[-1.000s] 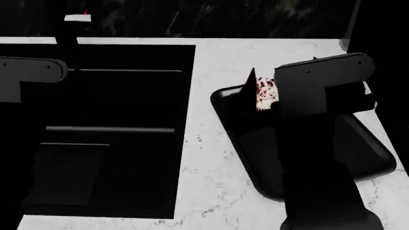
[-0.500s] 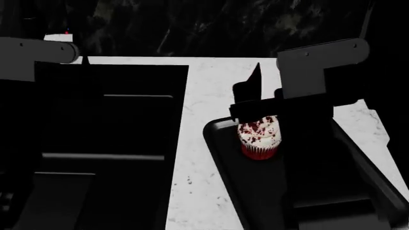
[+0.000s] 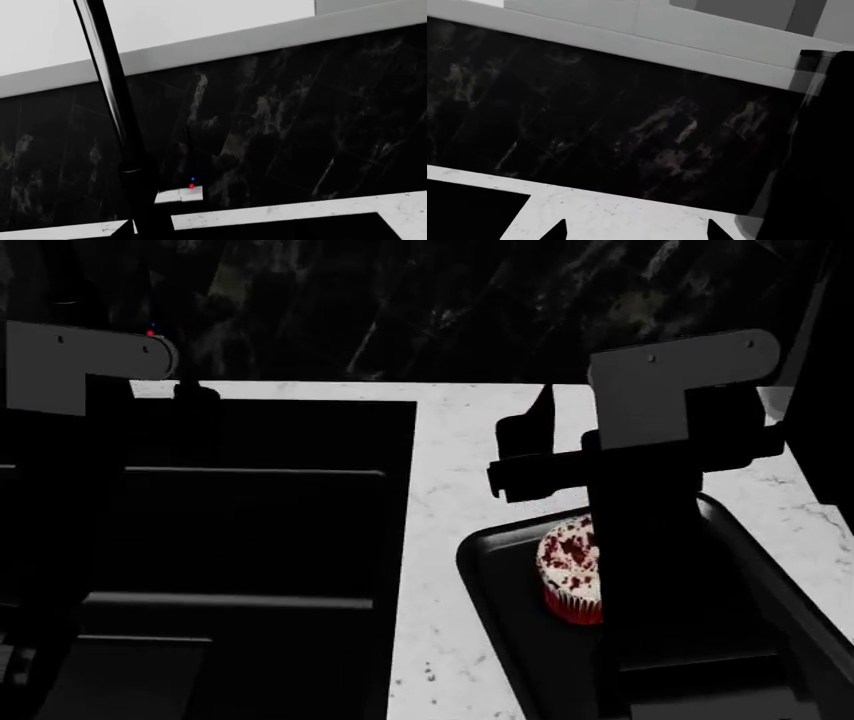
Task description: Move the fresh-baked cupcake off the tray onto the counter, and place the bowl used for mixing into the sink.
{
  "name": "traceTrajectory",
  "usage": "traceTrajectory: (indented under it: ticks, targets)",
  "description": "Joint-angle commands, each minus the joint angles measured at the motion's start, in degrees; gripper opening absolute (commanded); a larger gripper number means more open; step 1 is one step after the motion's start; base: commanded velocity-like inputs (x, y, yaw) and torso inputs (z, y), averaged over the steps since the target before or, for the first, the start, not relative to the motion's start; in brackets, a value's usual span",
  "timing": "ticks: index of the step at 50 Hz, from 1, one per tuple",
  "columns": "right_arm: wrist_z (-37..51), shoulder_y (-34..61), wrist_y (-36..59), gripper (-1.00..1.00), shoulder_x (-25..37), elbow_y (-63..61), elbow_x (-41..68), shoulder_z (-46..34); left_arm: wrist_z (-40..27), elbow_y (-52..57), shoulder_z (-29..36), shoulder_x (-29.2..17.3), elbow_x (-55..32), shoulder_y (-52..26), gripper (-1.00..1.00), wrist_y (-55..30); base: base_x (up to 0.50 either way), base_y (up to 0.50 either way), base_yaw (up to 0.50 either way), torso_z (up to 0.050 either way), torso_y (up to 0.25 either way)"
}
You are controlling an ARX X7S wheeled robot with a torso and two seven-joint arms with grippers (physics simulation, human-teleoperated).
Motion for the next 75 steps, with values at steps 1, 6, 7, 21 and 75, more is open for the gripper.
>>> traceTrajectory:
  ticks: [1,6,7,21,75]
  targets:
    - [0.53,-0.06,0.41,1.0,0.1,0.54,0.32,0.33,-0.34,-0.38,0.59,-0.06,-0.08,-0.05,1.0,0.14,0.0,0.0,0.0,0.05,0.031]
    - [-0.08,-0.02,0.04,1.0,0.08,1.0,1.05,0.49,-0.41,-0.62,0.89,-0.13,-0.05,-0.18,1.0,0.42,0.14,-0.02,0.0,0.05,0.031]
    - [0.15,-0.01,0.09,1.0,0.09,1.11,0.83,0.3,-0.49,-0.6,0.83,-0.11,-0.13,-0.15,1.0,0.44,0.5,-0.08,0.0,0.05,0.031]
    - [-0.63,-0.37,0.36,1.0,0.5,0.39,1.62,-0.33,-1.99,-0.4,1.15,-0.17,0.12,0.31,1.0,0.99,0.1,-0.01,0.0,0.041,0.023]
    - [-10.74,2.22,26.94,1.0,-2.28,-18.05,-8.83,6.42,3.54,-2.7,-6.52,5.1,11.02,-0.99,1.0,-0.06,0.03,0.0,0.0,0.0,0.0]
